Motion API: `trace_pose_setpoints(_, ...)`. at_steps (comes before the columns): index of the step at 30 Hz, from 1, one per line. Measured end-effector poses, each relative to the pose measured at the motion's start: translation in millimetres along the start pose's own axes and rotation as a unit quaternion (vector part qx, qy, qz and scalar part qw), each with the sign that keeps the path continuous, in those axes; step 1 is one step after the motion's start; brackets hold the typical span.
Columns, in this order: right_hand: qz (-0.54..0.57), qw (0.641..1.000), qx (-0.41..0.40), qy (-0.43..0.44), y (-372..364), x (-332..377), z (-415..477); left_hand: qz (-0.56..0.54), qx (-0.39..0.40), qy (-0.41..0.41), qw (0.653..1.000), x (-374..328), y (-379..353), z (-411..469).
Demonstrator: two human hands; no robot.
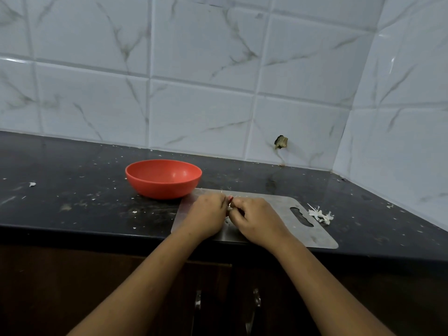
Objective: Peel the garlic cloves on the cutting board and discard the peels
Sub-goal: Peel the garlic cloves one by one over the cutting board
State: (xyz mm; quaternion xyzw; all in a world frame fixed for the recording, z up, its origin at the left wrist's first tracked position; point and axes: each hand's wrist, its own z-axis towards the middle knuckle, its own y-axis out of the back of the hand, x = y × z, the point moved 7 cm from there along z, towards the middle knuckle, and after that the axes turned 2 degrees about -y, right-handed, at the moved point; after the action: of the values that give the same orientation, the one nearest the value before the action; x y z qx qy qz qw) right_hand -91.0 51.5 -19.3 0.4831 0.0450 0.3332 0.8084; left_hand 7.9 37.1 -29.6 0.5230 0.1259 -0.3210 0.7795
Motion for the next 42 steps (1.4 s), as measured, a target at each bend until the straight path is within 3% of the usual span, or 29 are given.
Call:
trace_pose_setpoints(3, -0.034, 0.997, -0.056, -0.029, 2, 2, 0, -0.016, -0.006, 0.003, 1.0, -3, 5, -4)
trace_pose_setpoints(8, 0.192, 0.979, -0.034, -0.066, 3, -12, 4, -0.11, 0.002, -0.005, 0.994, 0, 6, -2)
trace_pose_setpoints(14, 0.326, 0.94, -0.014, -0.099, -2, -20, 4, -0.251, -0.01, 0.012, 0.968, 12, 0, 5)
trace_pose_setpoints(18, 0.331, 0.939, 0.002, -0.097, -4, -19, 3, -0.348, -0.042, 0.041, 0.936, 20, 2, 4)
trace_pose_setpoints(22, 0.362, 0.925, 0.005, -0.111, -4, -19, 4, -0.356, -0.057, 0.048, 0.931, 17, 4, 3)
trace_pose_setpoints(26, 0.372, 0.92, -0.012, -0.123, -2, -22, 3, -0.429, -0.002, 0.034, 0.903, 7, 2, 1)
trace_pose_setpoints(29, 0.38, 0.917, -0.014, -0.121, -3, -22, 3, -0.427, 0.027, 0.02, 0.904, 3, 1, -1)
trace_pose_setpoints(42, 0.377, 0.911, -0.023, -0.164, 0, -25, -3, -0.499, -0.042, 0.106, 0.859, 22, 5, 1)
